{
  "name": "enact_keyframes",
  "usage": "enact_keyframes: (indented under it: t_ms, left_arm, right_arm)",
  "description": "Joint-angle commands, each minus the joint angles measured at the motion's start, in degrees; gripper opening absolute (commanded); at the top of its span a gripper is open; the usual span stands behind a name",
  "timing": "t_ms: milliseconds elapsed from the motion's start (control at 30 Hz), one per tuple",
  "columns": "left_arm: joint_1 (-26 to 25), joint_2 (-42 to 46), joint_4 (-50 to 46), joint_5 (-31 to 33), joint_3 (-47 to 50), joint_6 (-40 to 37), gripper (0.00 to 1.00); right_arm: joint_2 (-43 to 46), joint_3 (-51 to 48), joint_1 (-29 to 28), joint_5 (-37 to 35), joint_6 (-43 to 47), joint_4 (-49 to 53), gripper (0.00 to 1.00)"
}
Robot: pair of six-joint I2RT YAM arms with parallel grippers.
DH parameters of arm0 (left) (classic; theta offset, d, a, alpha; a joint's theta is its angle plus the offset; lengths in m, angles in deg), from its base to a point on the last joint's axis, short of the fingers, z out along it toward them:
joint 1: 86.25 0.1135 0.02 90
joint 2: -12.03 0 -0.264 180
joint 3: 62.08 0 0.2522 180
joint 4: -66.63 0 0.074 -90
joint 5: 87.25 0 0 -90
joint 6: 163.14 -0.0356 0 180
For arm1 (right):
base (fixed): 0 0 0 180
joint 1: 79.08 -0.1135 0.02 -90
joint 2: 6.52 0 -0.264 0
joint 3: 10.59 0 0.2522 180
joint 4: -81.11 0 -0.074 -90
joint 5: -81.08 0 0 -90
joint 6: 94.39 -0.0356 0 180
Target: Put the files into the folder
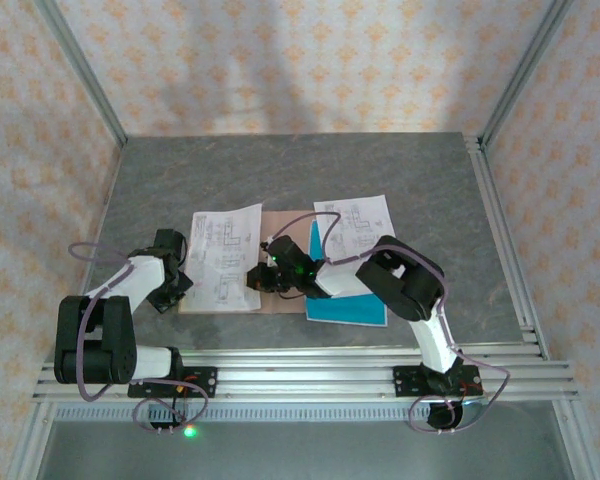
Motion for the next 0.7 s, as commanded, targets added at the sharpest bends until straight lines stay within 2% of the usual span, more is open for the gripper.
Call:
enact_keyframes:
  t_ms: [0, 200, 233, 333, 467, 567, 667]
  left_arm:
    - [-1.8, -2.7, 7.6, -11.3, 2.7, 1.1, 0.00]
    - [-1.8, -2.8, 7.7, -11.4, 2.6, 1.1, 0.00]
    - [-1.8, -2.8, 7.7, -11.4, 2.6, 1.1, 0.00]
    - [-1.9, -2.4, 7.3, -11.2, 2.7, 1.0, 0.00]
    - [-2.0, -0.9, 6.5, -10.9, 2.9, 0.7, 0.00]
    - [-2.2, -0.6, 6.4, -11.2, 3.3, 0.6, 0.00]
    - [-3.3, -0.8, 7.6, -11.6, 4.2, 1.4, 0.00]
  right_arm:
    - [-0.2, 0.9, -0.5, -2.4, -0.3, 1.7, 0.00]
    - [-0.1, 1.5, -0.5, -2.4, 0.1, 3.4, 0.00]
    - [0.1, 1.6, -0.5, -2.5, 0.2, 3.9, 0.06]
    - [2.2, 1.5, -0.5, -4.4, 1.4, 6.5, 0.31]
    - [9.4, 0.6, -0.5, -11.7, 2.7, 13.3, 0.57]
    - [15.7, -1.0, 0.1, -18.9, 1.6, 19.7, 0.68]
    - [20.5, -4.3, 1.3, -22.8, -1.3, 23.1, 0.72]
